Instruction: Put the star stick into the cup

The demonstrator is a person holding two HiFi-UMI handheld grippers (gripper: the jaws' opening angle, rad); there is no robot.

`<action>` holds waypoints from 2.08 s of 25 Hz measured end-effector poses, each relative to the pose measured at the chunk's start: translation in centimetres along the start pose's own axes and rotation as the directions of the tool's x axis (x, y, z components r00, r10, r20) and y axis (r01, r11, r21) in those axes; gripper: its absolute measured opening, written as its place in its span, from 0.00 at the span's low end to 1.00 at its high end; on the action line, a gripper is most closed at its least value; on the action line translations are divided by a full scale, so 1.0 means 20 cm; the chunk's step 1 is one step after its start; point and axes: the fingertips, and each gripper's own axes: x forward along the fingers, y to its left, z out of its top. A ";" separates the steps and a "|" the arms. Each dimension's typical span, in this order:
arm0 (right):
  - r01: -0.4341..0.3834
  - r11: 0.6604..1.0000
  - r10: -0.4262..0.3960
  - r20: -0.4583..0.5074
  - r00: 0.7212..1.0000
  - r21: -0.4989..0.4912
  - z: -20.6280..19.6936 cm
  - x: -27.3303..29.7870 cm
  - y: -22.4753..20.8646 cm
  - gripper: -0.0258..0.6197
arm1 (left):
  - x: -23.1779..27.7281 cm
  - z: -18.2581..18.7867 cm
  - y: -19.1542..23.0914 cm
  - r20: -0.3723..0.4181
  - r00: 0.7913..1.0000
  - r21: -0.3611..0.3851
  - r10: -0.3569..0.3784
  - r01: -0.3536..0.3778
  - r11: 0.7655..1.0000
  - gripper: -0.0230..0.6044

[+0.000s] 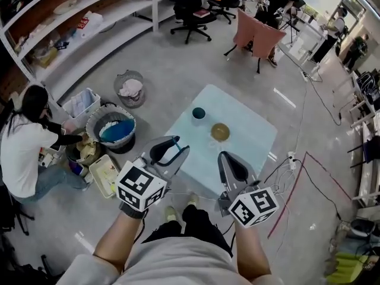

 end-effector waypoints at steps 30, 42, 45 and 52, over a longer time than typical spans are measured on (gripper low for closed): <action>-0.049 0.987 0.072 -0.144 0.987 0.154 -0.27 1.00 -0.98 0.06 | 1.29 -0.40 0.78 -0.103 0.994 -0.060 0.028 -0.034 0.998 0.26; -0.008 0.975 0.058 -0.217 0.975 0.223 -0.50 1.10 -1.23 0.06 | 1.56 -0.77 0.86 -0.210 0.978 -0.073 0.008 -0.024 0.997 0.26; 0.000 0.972 0.055 -0.231 0.971 0.234 -0.55 1.11 -1.26 0.06 | 1.59 -0.85 0.87 -0.232 0.973 -0.081 0.003 -0.022 0.997 0.26; 0.005 0.968 0.059 -0.249 0.967 0.249 -0.61 1.14 -1.31 0.06 | 1.64 -0.98 0.86 -0.270 0.962 -0.096 -0.032 0.007 0.995 0.26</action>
